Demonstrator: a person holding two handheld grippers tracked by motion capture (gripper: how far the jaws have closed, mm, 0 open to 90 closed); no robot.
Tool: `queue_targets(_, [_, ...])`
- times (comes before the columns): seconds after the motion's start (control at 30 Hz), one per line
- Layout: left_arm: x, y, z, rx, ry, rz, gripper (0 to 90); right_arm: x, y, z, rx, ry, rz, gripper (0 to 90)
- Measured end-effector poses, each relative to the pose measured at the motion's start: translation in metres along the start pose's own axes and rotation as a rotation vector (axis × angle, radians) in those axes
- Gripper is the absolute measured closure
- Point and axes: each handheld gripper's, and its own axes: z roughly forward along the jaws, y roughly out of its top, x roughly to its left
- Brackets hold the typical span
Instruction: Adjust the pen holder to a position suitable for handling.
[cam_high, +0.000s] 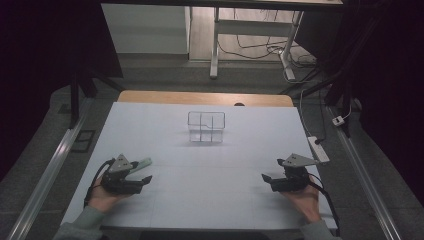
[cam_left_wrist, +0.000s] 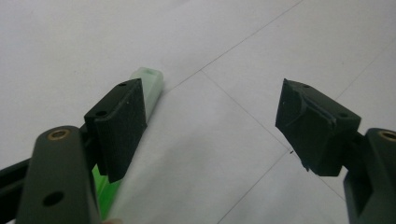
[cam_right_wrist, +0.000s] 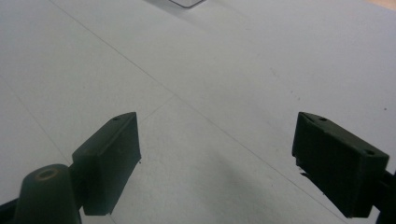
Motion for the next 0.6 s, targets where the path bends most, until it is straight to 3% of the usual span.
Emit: queue_targets(0.6, [0.0014,-0.0007,-0.0023,-0.002,0.01,-0.001,24.6,-0.0005,-0.001,0.0012,0.001,0.022,-0.005,15.1])
